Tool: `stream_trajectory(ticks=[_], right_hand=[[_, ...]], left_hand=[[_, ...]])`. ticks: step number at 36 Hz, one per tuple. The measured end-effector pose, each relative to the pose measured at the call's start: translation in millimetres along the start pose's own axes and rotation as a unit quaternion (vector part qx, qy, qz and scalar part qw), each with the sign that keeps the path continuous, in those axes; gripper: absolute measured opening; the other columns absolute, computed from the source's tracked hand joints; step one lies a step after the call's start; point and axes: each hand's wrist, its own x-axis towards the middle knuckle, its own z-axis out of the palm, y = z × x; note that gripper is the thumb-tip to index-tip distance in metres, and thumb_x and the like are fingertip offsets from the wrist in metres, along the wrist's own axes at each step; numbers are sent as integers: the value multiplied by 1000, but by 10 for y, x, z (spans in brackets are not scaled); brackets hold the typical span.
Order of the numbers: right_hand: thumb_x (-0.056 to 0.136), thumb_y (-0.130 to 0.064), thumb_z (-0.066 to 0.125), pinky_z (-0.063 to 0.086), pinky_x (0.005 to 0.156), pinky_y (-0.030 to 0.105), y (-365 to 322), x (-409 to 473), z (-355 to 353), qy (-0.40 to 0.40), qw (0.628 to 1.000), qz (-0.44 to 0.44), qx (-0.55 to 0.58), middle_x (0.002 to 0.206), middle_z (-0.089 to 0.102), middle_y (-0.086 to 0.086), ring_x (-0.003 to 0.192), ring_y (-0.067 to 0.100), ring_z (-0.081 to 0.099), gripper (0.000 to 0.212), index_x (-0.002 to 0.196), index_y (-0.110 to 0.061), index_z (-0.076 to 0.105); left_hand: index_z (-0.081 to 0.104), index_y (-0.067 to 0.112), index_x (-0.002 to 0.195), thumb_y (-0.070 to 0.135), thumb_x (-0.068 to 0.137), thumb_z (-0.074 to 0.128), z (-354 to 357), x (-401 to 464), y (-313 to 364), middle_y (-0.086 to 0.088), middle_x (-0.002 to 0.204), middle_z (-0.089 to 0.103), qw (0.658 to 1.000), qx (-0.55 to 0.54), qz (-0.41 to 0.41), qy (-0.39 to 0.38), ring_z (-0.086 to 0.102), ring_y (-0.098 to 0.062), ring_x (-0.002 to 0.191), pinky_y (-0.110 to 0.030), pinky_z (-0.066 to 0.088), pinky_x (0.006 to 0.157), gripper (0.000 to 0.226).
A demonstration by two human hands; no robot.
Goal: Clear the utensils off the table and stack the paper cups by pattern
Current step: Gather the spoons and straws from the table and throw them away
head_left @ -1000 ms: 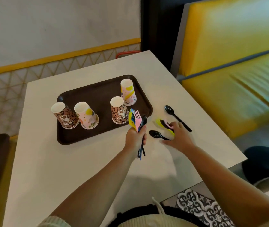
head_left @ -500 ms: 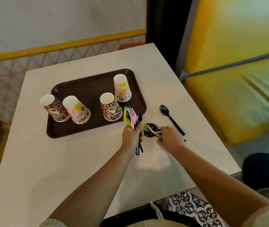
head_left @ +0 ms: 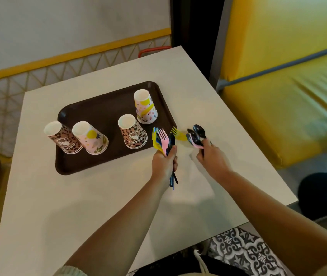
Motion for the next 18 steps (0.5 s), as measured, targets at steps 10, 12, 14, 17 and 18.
stream_trajectory(ticks=[10,12,14,17,18], right_hand=[[86,-15,57,42,77,40,159,231,-124,31,994,95,44,118,52,16,102,37,55,34,116,-3,48],[87,-13,56,42,78,40,183,230,-85,33,995,85,51,116,53,15,101,36,56,32,116,-3,51],[89,-13,54,41,77,39,190,212,-40,44,994,79,61,114,54,15,98,36,56,27,114,-3,53],[93,-14,48,41,77,40,191,186,33,68,991,86,74,110,56,16,96,37,56,22,111,-3,56],[94,-14,46,42,77,41,187,182,56,71,991,89,75,109,56,17,96,37,56,22,110,-3,56]], left_hand=[[46,11,80,17,97,53,29,86,-29,-1,57,39,999,26,10,-39,33,-8,37,-25,28,44,19],[45,12,79,16,97,52,35,101,-44,1,56,37,998,24,12,-49,32,-8,39,-24,27,44,20],[46,13,80,15,97,51,42,112,-64,1,57,36,998,21,9,-59,31,-7,39,-24,26,44,19],[47,14,81,13,97,51,50,124,-109,2,57,35,997,6,-2,-73,30,-5,39,-23,25,44,17],[48,14,81,13,97,51,46,121,-121,2,57,35,997,1,-5,-75,30,-5,39,-23,25,44,17]])
